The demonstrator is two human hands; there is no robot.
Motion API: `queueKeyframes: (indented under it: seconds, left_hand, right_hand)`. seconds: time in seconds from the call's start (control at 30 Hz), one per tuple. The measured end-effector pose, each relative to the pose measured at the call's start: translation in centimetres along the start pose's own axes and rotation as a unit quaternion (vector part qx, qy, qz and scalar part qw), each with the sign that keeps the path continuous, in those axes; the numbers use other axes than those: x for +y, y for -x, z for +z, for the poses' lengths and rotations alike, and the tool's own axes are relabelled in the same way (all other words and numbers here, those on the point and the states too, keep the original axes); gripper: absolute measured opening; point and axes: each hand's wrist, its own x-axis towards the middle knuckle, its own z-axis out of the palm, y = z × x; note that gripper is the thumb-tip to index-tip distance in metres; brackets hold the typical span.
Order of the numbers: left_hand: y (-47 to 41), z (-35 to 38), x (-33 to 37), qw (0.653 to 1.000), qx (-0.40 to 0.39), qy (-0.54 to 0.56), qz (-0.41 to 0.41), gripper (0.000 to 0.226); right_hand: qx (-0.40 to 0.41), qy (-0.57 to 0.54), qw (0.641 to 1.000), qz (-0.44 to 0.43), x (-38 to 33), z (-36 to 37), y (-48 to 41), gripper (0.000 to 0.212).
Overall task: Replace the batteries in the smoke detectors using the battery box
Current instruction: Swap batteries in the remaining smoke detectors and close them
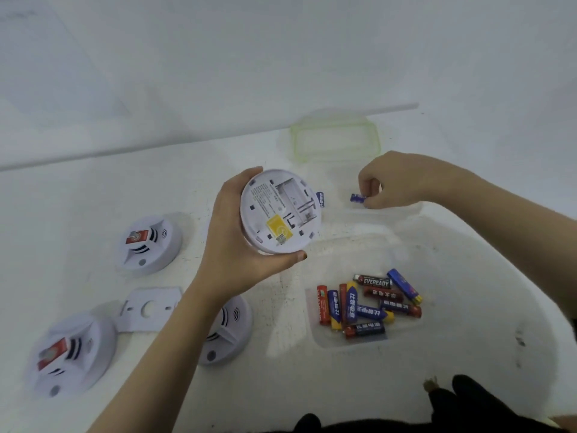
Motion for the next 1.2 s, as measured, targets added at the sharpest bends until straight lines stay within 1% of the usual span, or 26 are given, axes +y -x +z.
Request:
queueKeyframes:
  seconds: [0.1,0.2,0.27,0.33,0.4,0.47,0.63,0.8,0.87,0.93,1.03,1.1,1.2]
  left_hand:
    - [-0.1,0.2,0.2,1.0,0.006,0.007,0.002,0.099]
    - [-0.1,0.4,0.3,1.0,-0.005,0.021,0.002,0.101]
    - [-0.2,0.5,0.6,1.0,-0.01,0.023,0.007,0.101]
    - [-0.2,0.6,1.0,0.999,-0.013,0.024,0.017,0.097]
    - [-0.2,0.7,1.5,0.999,-0.015,0.024,0.023,0.096]
    - [-0.2,0.8,2.0,0.999,-0.016,0.018,0.027,0.096]
    - [0.2,0.7,2.7,0.999,-0.02,0.007,0.028,0.102]
    - [0.6,0.7,3.5,0.999,-0.012,0.002,0.05,0.094]
    - [1.0,0.6,3.8,0.999,-0.003,0.006,0.052,0.093]
    - [1.2,0.6,4.2,0.998,0.007,0.009,0.054,0.092]
    - [1.5,0.4,4.7,0.998,0.0,0.016,0.06,0.09]
    - [1.7,0.2,4.8,0.998,0.001,0.013,0.064,0.091]
    - [2.0,-0.2,5.2,0.997,0.013,0.009,0.079,0.092]
  right_hand:
    - [0.067,-0.116,0.991,-0.024,0.0,-0.6,1.0,0.006]
    - [0.172,-0.24,0.952,-0.081,-0.9,-1.2,2.6,0.011]
    - [0.194,-0.33,0.916,-0.118,-2.1,-1.8,3.9,0.014]
    - [0.185,-0.381,0.894,-0.147,-3.2,-2.0,5.0,0.015]
    - [0.182,-0.392,0.886,-0.169,-4.2,-2.0,5.8,0.016]
    - [0.195,-0.392,0.881,-0.18,-5.1,-1.9,6.4,0.023]
    - [0.272,-0.294,0.892,-0.208,-6.7,-1.4,7.2,0.019]
    - [0.326,-0.196,0.895,-0.233,-7.4,-0.4,7.2,0.023]
    - [0.342,-0.189,0.891,-0.232,-7.5,0.2,7.3,0.027]
    - [0.34,-0.212,0.887,-0.229,-7.9,0.4,7.7,0.031]
    - [0.291,-0.3,0.879,-0.232,-8.5,0.7,8.7,0.038]
    - [0.293,-0.332,0.868,-0.225,-8.8,0.8,9.1,0.035]
    - [0.309,-0.387,0.839,-0.225,-9.2,1.2,9.5,0.028]
